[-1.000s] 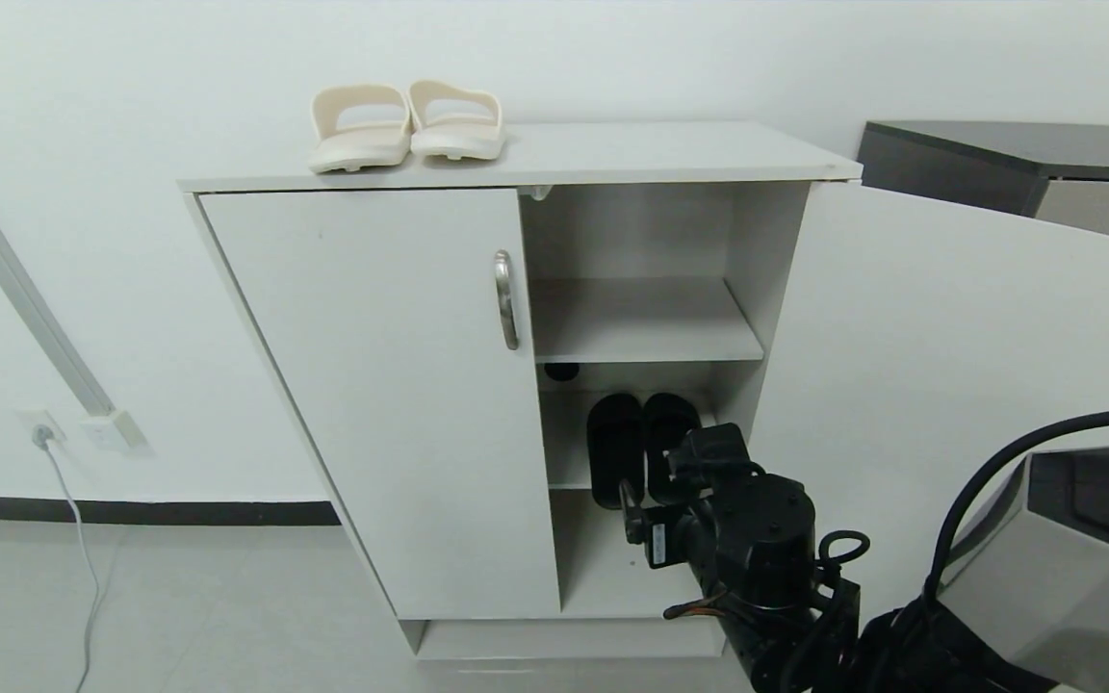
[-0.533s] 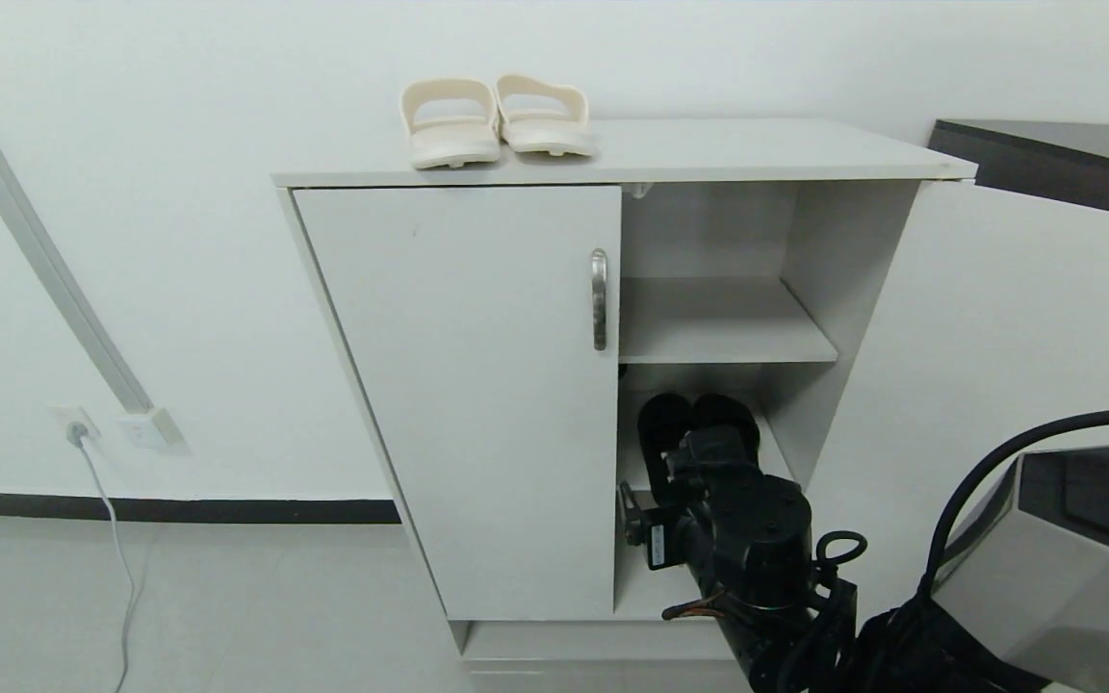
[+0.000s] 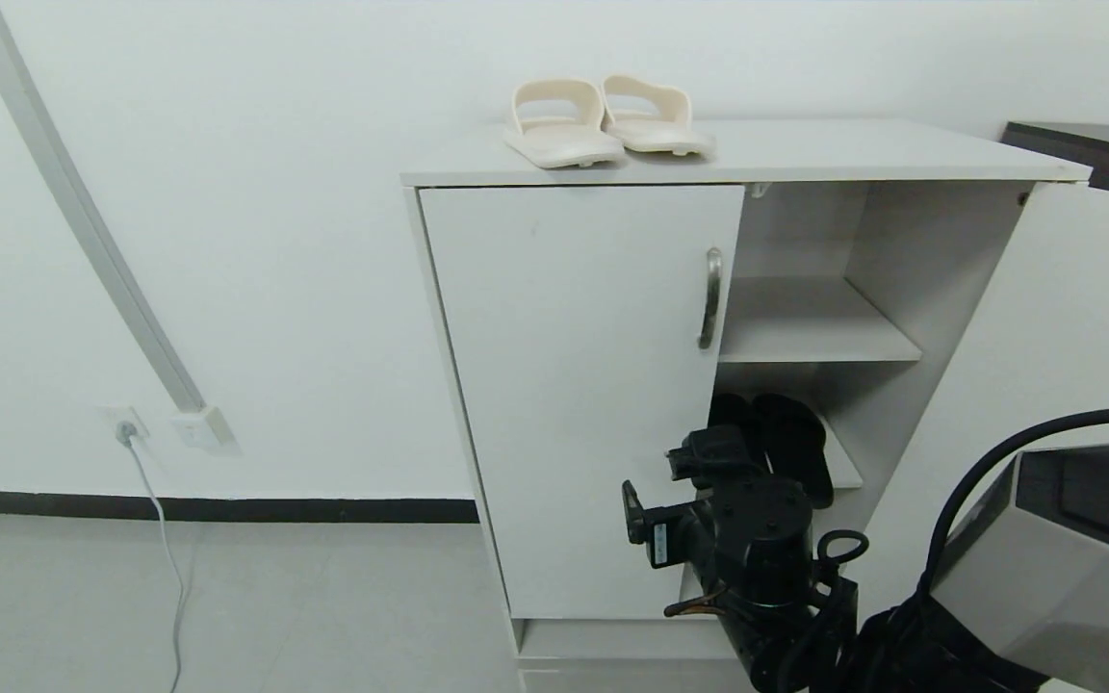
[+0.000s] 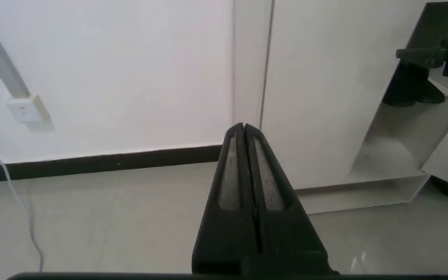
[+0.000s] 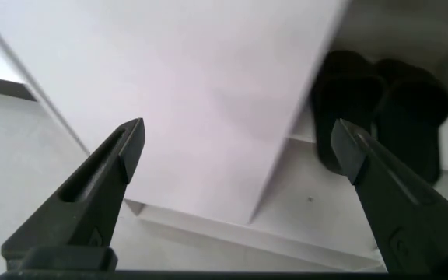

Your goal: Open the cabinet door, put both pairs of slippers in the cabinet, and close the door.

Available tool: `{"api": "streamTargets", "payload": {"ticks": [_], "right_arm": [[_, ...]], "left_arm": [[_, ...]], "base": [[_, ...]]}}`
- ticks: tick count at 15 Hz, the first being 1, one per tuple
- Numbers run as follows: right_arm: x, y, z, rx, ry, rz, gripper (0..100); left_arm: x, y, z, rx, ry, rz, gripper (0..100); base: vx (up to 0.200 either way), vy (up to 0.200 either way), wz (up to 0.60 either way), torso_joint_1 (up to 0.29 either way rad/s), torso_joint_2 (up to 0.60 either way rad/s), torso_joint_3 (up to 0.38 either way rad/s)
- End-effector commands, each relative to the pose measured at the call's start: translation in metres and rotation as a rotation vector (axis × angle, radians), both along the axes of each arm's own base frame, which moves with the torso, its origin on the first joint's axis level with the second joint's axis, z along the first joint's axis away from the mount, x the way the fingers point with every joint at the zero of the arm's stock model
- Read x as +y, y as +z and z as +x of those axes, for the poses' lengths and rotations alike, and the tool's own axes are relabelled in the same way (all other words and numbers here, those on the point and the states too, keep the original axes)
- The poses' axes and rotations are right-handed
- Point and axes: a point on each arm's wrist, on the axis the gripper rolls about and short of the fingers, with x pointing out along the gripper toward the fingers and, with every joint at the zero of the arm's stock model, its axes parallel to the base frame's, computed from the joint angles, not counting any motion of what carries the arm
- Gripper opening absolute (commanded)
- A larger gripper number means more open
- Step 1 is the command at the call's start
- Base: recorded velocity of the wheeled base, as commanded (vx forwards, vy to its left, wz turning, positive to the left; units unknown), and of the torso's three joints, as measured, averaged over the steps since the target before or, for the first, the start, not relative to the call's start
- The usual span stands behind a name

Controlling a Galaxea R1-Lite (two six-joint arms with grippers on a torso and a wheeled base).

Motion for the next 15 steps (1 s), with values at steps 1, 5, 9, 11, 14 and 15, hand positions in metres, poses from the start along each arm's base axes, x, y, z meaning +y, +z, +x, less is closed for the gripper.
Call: {"api": "streamTargets", "payload": {"ticks": [1,5,9,11,14,15], "right_arm": [[0.0004,-0.0009,0.0001,0.001,0.001,-0.002,100],[0.0006,-0.002,0.0002,0.004,0.002,-0.002,100],[-0.0001,-0.0034,0.0003,0.008,-0.001,-0.013,100],[-0.0048,-0.006,0.0035,0.013,-0.011,-0.018,100],[-0.0069,-0.0058,0.0029,-0.001,0.021,0.001,100],[-0.0077,-0.0067,0.0022,0.002,0.023,-0.001,100]], "left_arm": [[0.0,0.0,0.0001,0.001,0.0,0.0,0],[0.0,0.0,0.0001,0.002,0.0,-0.002,0],[0.0,0.0,0.0001,0.002,0.002,-0.002,0],[0.0,0.0,0.0001,0.001,0.002,0.0,0],[0.0001,0.0,0.0001,0.001,0.003,0.0,0],[0.0,0.0,0.0001,0.001,0.002,0.0,0]], "base": [[0.0,0.2,0.0,0.002,0.0,0.002],[0.0,0.1,0.0,0.0,0.0,0.001],[0.0,0.0,0.0,0.0,0.0,0.0],[0.0,0.0,0.0,0.0,0.0,0.0],[0.0,0.0,0.0,0.0,0.0,0.0],[0.0,0.0,0.0,0.0,0.0,0.0]]}}
